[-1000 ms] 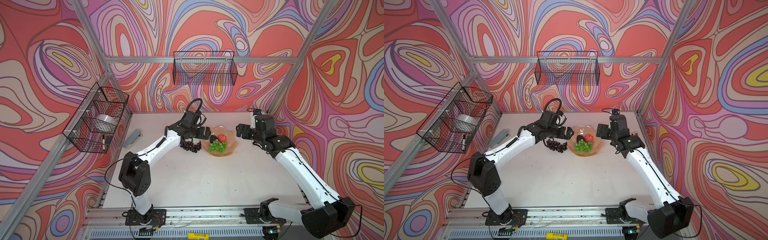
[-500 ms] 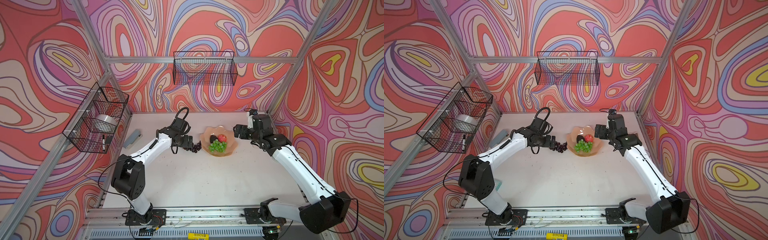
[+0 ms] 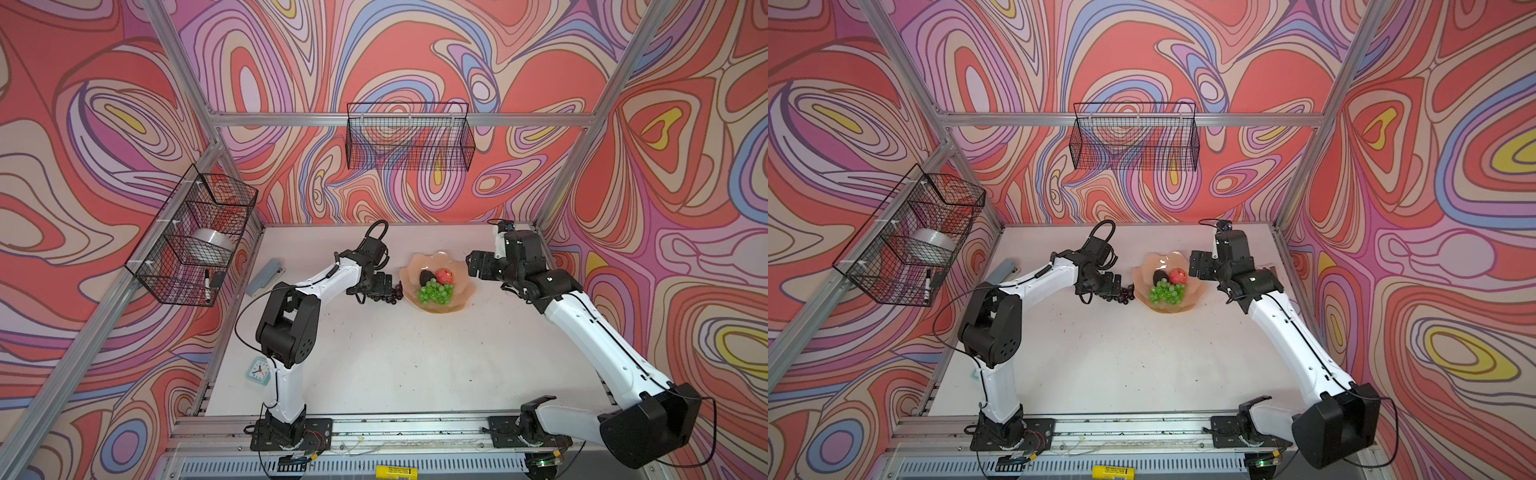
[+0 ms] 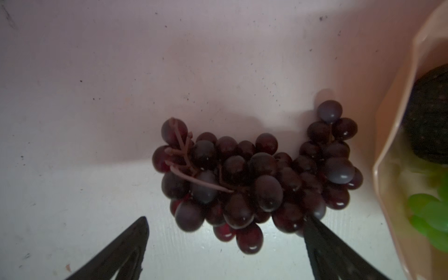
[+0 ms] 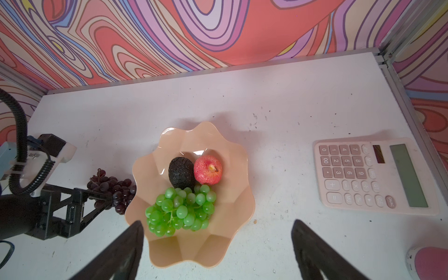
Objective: Arrange fruit in a fruit bowl
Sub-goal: Pick up the fruits from the center of the table.
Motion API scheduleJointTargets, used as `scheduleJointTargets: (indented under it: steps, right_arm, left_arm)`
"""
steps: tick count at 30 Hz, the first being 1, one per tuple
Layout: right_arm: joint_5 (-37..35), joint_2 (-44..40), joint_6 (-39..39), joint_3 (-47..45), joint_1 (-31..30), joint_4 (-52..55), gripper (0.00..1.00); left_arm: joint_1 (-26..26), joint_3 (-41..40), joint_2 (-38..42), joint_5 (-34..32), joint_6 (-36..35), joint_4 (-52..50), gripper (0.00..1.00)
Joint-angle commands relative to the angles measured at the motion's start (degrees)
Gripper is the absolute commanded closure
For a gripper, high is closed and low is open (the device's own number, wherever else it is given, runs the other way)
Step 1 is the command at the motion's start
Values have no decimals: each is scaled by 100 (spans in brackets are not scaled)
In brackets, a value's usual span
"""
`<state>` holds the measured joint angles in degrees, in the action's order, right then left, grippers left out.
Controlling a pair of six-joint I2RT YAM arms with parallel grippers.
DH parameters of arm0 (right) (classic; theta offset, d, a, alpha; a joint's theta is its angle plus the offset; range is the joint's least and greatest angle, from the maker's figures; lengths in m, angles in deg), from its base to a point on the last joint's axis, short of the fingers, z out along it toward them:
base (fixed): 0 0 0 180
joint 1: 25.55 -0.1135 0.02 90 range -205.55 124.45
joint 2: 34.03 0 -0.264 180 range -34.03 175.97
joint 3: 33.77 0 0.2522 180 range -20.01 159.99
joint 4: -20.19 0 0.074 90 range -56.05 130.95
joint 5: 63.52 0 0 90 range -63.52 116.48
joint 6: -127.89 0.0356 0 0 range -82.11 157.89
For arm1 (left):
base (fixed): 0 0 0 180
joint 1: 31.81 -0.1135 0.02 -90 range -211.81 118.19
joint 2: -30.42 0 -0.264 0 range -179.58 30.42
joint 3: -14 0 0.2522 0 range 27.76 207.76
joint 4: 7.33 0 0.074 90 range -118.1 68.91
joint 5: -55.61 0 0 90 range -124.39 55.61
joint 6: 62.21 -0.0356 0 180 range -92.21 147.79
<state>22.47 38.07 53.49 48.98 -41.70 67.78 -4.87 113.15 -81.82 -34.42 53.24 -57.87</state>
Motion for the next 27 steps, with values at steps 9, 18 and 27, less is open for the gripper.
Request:
scheduleJointTargets:
  steps: [9,18,27]
  right_arm:
    - [-56,-143,-114,-74,28,-52,2]
    - [-100,-144,-118,-45,25,-50,2]
    - [-58,-115,-71,-16,31,-68,2]
  left_arm:
    - [-98,-209,-271,72,683,535,5]
    - [-162,-717,-17,136,611,549,38]
    - [-183,-857,646,79,369,333,65]
